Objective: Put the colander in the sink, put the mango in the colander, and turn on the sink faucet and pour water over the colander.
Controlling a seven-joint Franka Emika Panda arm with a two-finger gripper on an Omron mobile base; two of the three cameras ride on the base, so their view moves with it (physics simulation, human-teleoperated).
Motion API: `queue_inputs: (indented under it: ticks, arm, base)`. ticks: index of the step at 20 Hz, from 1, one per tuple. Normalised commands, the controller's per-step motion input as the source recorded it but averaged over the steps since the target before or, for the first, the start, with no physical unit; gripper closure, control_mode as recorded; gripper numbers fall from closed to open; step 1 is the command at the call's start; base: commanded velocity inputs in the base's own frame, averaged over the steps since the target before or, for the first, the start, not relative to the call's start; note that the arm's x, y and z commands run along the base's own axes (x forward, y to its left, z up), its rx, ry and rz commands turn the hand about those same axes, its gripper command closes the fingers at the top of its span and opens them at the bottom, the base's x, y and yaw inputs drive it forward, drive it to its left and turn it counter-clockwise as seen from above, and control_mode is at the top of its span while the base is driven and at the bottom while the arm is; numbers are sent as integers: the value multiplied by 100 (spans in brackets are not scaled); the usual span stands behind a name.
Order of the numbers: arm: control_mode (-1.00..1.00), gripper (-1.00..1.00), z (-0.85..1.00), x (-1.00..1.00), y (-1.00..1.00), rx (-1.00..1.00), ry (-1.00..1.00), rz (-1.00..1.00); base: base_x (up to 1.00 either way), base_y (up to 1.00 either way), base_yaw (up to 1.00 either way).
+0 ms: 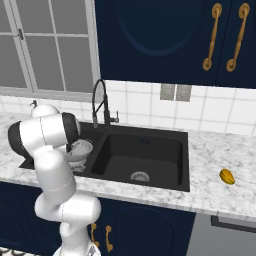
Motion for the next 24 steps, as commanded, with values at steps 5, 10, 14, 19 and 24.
queue_inputs:
  ticks: [5,10,14,19,24]
  arm:
    - [-100,100,-18,26,-2,0,0,-2]
    - [-100,100,-25,25,0,0,0,-1]
    - [-100,100,-38,31,-1,0,0,-1]
    - [-100,100,-16,35,0,0,0,-2]
    - [-100,100,-20,47,0,0,0,-1]
  base:
    - [0,0,0]
    - [0,0,0]
    - [0,0,0]
    - [0,0,0]
    - [0,0,0]
